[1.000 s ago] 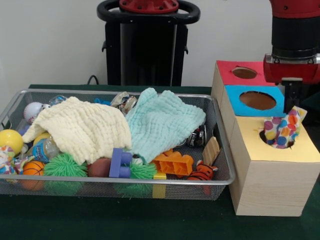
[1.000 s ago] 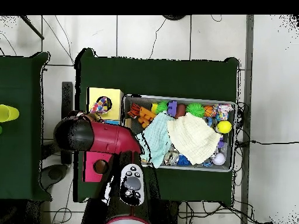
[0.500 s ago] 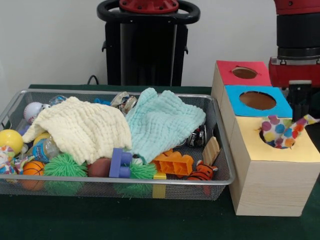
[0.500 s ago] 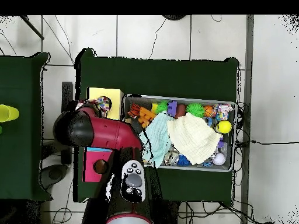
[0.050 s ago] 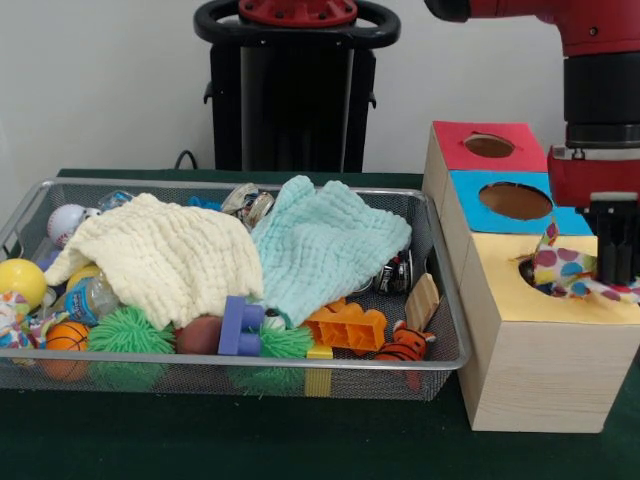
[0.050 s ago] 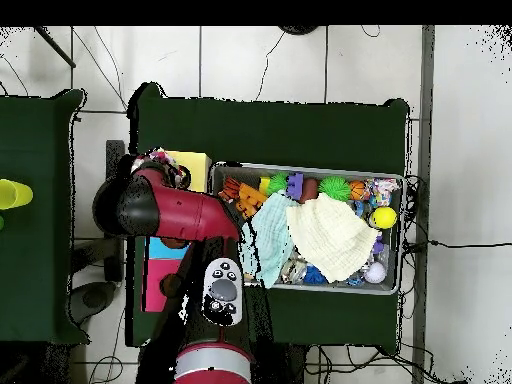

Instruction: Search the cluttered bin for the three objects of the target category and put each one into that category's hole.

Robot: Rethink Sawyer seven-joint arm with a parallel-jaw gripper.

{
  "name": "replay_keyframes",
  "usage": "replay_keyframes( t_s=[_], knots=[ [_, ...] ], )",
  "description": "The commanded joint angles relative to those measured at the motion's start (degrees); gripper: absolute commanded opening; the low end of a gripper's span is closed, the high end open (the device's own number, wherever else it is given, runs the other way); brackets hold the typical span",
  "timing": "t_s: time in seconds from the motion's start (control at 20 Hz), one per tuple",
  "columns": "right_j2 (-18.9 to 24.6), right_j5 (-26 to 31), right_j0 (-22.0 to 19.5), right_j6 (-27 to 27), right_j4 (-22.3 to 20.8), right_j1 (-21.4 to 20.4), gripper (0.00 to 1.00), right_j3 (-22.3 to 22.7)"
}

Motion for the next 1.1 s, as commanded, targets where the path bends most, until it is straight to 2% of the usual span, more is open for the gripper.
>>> replay_keyframes(
  t_s=[0.05, 0.15, 0.3, 0.5, 0.7, 1.1],
  knots=[
    [-7.0, 1.2, 2.9, 13.0, 3.3, 10.1, 0.00, -7.2],
    [-8.4, 3.6, 3.1, 12.6, 3.1, 12.3, 0.00, -8.6],
    [-9.3, 12.3, 2.8, 11.5, 1.9, 13.2, 0.00, -8.3],
    [-11.3, 24.7, 3.4, 8.6, -1.9, 10.5, 0.00, -6.1],
    [-12.7, 32.1, 4.0, 7.3, -4.0, 7.4, 0.00, -4.3],
    [-12.4, 33.2, 4.4, 6.3, -5.1, 5.2, 0.00, -1.7]
  ],
)
